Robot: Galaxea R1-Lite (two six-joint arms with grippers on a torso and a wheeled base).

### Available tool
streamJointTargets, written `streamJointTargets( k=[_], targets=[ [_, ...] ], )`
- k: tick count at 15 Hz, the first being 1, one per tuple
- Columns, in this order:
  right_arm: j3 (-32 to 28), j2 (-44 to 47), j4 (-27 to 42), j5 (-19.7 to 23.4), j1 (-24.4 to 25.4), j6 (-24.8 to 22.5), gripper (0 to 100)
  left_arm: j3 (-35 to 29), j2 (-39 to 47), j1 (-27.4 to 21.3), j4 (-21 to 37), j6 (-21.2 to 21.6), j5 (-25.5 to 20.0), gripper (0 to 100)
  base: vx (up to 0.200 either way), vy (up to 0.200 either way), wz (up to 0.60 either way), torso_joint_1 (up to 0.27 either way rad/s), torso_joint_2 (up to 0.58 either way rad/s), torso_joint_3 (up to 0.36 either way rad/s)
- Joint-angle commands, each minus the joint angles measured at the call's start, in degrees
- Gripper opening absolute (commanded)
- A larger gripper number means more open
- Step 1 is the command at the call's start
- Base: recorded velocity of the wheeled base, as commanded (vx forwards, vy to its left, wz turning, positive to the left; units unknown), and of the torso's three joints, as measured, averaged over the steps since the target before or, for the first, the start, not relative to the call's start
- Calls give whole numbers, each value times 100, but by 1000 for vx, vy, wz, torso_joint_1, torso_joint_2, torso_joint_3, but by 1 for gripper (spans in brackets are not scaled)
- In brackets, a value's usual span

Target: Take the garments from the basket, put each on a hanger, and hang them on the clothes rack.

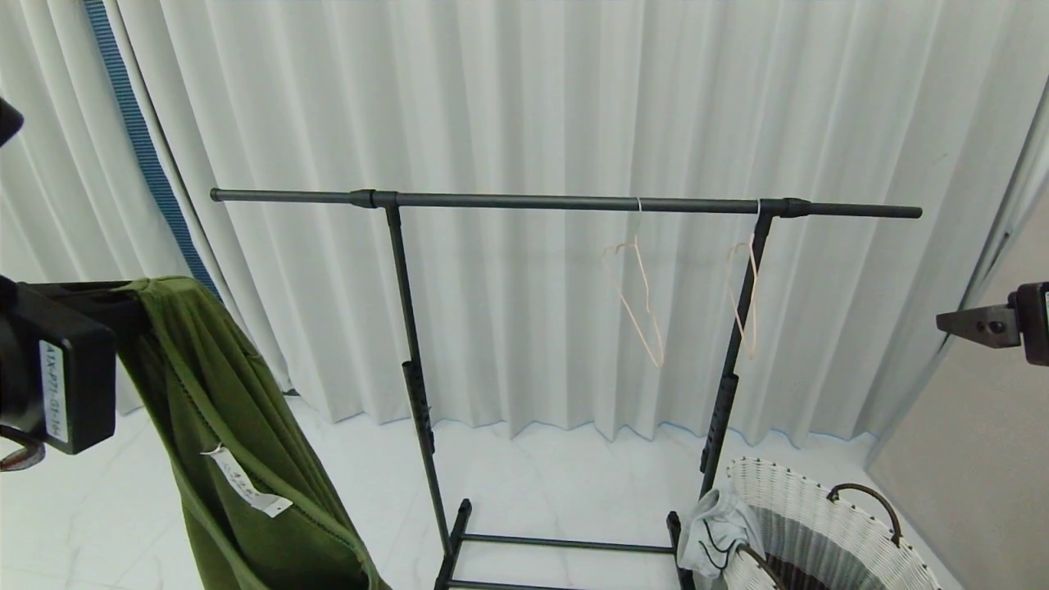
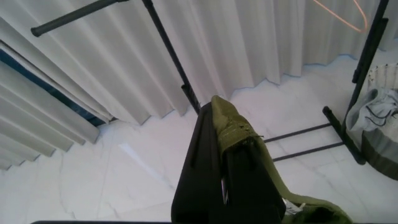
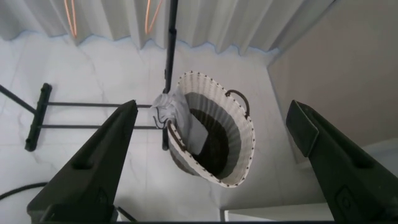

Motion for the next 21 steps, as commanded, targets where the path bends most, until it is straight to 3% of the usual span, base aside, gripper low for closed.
streamJointTargets(
  k=[1, 5, 10, 13, 18, 21],
  targets=[
    [12, 16, 11, -1, 3, -9, 100, 6, 36, 48, -47, 4, 1, 0, 200, 0, 0, 2, -36, -12],
    [144, 113, -41, -1, -50, -141, 100, 15, 186, 48, -161, 4, -8, 0, 200, 0, 0, 11, -10, -4],
    [619, 420, -1017, 201, -217, -141, 100, 24, 388, 74, -258, -14, -17, 0, 200, 0, 0, 1, 0, -1],
    [777, 658, -1245, 377, -261, -97, 100, 85, 467, 382, -258, -14, -158, 0, 200, 0, 0, 2, 2, 2],
    [759, 1440, -1439, 377, -340, 404, 100, 147, 564, 610, -258, -23, -281, 0, 200, 0, 0, 2, 0, 3],
    [759, 1958, -1456, 377, -463, 747, 100, 138, 634, 610, -266, -23, -281, 0, 0, 0, 0, 0, 0, 0]
  ],
)
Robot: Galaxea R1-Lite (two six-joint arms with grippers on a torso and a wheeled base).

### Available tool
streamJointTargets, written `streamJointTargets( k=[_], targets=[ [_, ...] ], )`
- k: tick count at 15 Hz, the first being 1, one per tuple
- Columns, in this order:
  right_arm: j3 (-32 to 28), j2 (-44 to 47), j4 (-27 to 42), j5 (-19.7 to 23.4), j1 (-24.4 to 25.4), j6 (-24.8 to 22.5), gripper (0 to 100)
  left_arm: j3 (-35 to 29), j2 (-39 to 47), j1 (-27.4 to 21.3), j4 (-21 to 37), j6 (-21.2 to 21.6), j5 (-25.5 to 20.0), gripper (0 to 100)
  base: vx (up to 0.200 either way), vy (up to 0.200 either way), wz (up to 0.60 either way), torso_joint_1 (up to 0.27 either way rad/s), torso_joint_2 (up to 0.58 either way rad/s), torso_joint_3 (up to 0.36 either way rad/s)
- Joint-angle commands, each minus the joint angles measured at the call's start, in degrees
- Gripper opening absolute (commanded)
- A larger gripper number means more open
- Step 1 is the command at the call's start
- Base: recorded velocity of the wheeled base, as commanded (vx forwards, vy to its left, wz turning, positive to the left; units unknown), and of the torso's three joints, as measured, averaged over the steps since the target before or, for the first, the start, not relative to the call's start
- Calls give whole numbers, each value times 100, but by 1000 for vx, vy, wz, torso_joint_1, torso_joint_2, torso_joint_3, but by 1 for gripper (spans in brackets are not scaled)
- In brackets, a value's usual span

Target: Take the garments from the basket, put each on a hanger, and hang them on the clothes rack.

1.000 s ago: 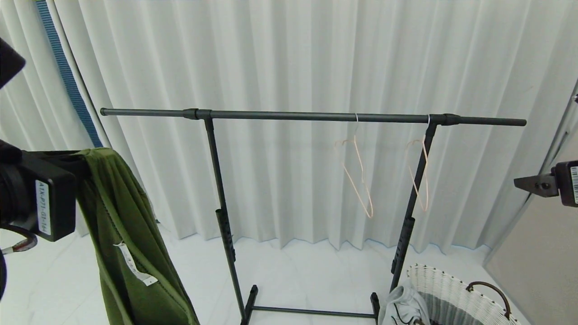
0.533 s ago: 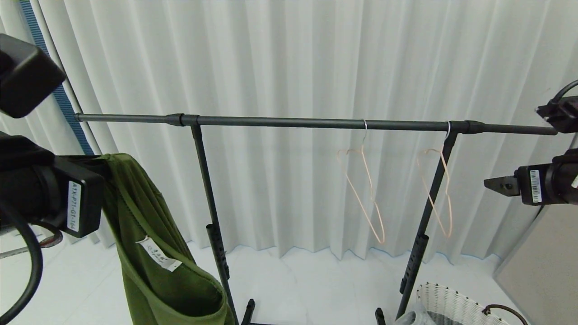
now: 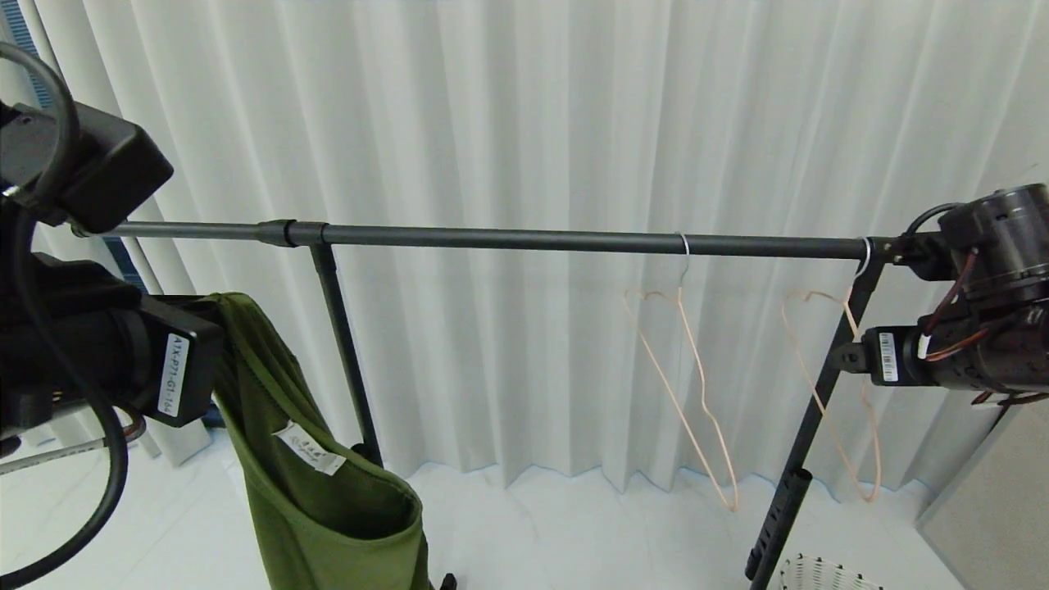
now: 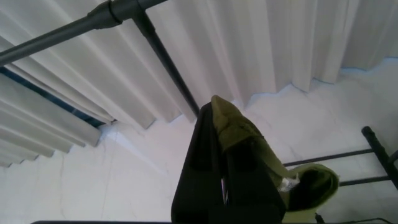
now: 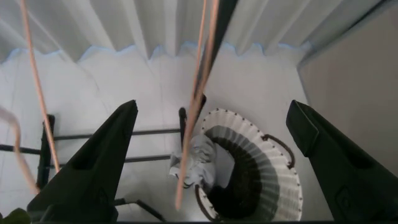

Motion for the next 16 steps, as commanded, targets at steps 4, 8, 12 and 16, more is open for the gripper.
streamJointTargets(
  k=[4, 8, 12, 16],
  targets=[
    [27, 868, -384, 92, -331, 194, 100, -1, 26, 1, -3, -1, 6, 0, 0, 0, 0, 0, 0, 0],
    [651, 982, -1429, 531, -462, 36, 100, 87, 18, 1, -65, -1, 6, 0, 0, 0, 0, 0, 0, 0],
    [607, 1114, -1561, 496, -454, 62, 100, 272, 26, 1, -434, 35, 6, 0, 0, 0, 0, 0, 0, 0],
    [616, 1149, -1561, 496, -454, 80, 0, 272, 9, 1, -434, 35, 6, 0, 0, 0, 0, 0, 0, 0]
  ],
)
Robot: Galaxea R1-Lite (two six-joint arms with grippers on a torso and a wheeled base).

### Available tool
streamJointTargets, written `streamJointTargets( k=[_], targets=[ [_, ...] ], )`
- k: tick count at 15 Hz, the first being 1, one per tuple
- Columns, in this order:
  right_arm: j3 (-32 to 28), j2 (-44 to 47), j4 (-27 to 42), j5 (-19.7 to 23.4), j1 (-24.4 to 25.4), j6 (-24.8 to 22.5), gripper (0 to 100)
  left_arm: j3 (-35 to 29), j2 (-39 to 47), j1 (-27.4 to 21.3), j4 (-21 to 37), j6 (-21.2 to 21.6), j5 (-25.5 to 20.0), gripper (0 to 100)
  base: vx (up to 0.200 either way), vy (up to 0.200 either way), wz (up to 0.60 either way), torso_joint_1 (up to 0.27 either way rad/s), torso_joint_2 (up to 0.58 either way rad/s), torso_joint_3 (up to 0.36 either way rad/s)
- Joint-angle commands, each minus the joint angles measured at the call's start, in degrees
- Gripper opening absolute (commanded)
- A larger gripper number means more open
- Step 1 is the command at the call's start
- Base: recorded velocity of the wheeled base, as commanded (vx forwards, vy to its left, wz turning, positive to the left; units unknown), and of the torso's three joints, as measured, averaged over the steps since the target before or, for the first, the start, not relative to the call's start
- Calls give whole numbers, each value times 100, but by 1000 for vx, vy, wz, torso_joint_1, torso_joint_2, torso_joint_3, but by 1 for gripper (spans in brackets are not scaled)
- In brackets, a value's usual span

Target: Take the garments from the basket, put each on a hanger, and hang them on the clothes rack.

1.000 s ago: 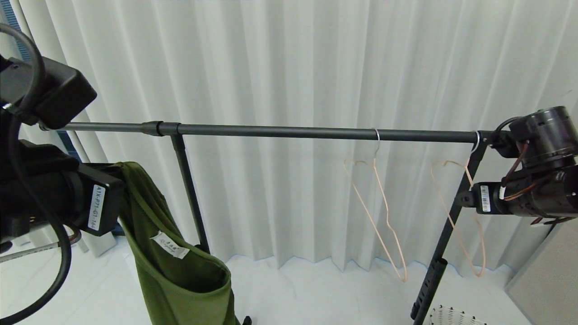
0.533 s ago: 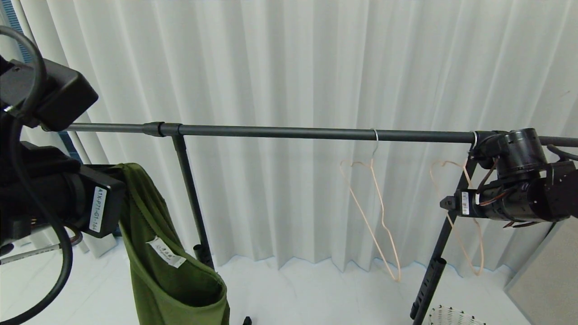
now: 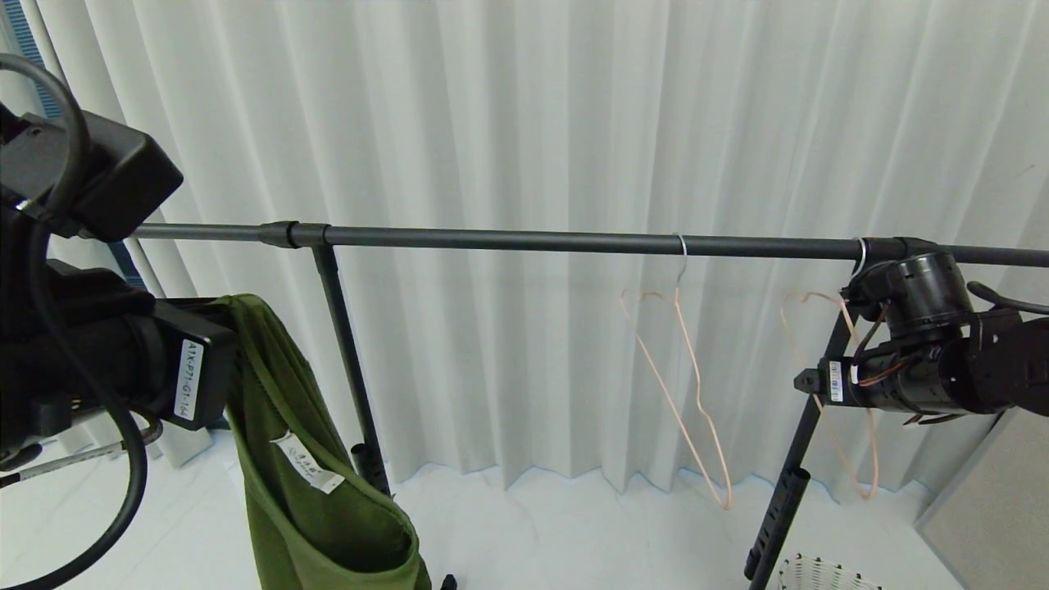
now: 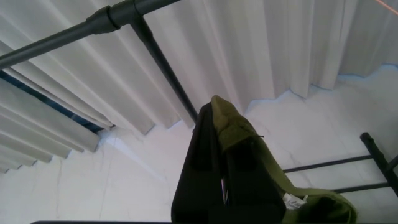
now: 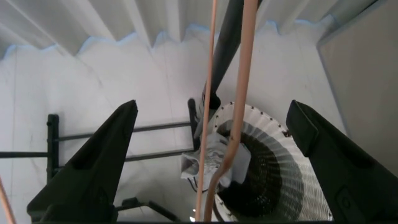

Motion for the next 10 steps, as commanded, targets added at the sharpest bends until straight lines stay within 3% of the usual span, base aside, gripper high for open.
streamJointTargets(
  k=[1, 10],
  targets=[
    [-1, 22, 8, -1, -5, 2, 0, 4, -8, 1, 1, 2, 3, 0, 0, 0, 0, 0, 0, 0],
    [-1, -321, 43, 25, 21, -25, 0, 4, -26, 1, -7, -16, 3, 0, 0, 0, 0, 0, 0, 0]
  ],
)
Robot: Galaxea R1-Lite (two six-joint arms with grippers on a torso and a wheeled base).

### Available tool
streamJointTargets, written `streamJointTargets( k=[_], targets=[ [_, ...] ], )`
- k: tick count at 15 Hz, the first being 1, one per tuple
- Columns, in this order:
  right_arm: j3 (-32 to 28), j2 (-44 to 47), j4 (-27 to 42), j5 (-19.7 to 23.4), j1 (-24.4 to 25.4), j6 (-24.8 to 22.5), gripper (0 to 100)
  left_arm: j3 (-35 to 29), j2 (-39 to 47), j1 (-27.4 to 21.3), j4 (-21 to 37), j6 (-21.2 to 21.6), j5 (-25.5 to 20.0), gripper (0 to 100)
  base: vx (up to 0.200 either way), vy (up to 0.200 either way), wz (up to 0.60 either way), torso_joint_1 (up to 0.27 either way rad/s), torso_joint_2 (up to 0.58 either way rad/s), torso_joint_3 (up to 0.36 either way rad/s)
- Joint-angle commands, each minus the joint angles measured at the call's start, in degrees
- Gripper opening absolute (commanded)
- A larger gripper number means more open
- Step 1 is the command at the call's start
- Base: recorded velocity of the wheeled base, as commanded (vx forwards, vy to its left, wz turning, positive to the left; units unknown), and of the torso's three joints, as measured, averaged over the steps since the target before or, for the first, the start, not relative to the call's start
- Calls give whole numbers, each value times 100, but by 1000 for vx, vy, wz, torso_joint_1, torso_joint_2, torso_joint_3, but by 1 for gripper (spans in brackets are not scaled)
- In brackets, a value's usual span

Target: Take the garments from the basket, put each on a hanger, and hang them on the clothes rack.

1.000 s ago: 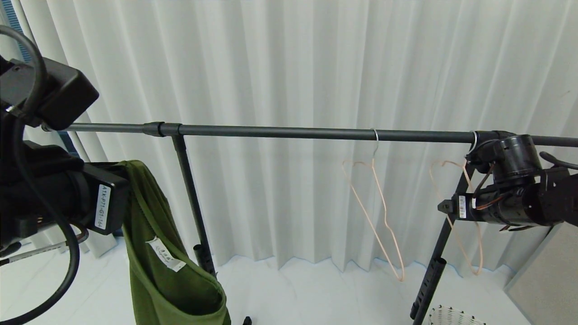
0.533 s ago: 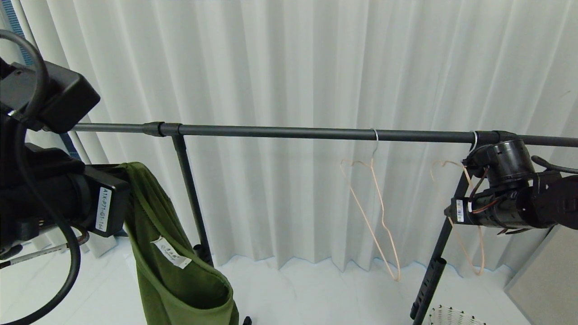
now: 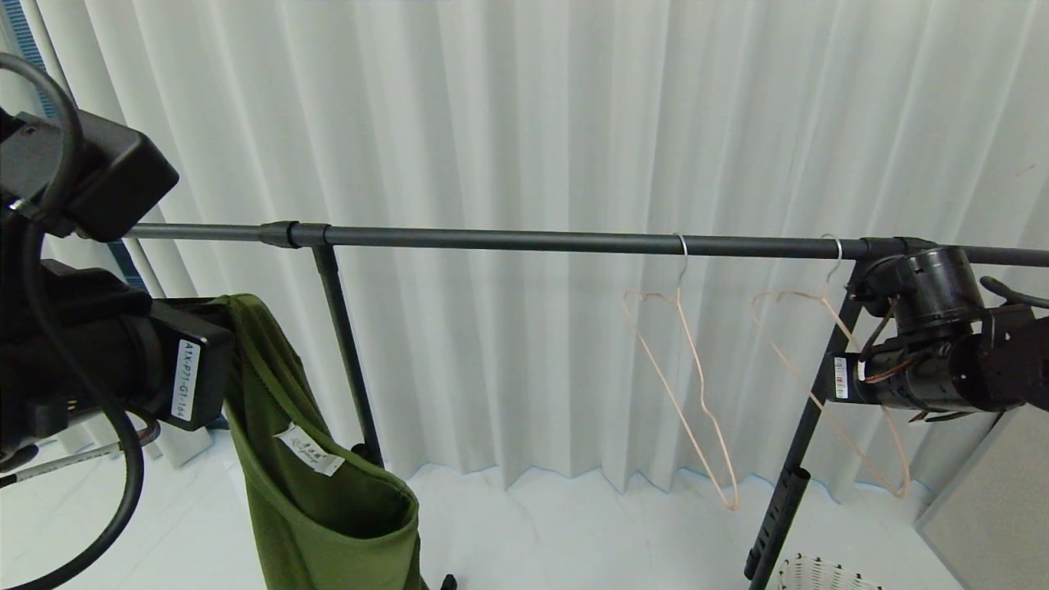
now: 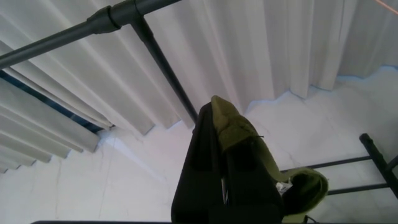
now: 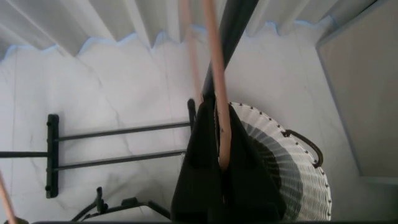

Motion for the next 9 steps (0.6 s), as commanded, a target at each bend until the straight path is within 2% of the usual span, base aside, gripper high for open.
streamJointTargets(
  k=[1, 7, 9],
  targets=[
    [5, -228, -16, 17, 30, -11, 0, -1, -15, 1, -7, -1, 3, 0, 0, 0, 0, 0, 0, 0],
    [67, -878, 28, 34, 171, -38, 0, 8, -24, 1, -7, -1, 3, 0, 0, 0, 0, 0, 0, 0],
    [295, -1292, 213, 25, 303, -143, 0, 25, -24, 1, -7, 16, 12, 0, 0, 0, 0, 0, 0, 0]
  ],
)
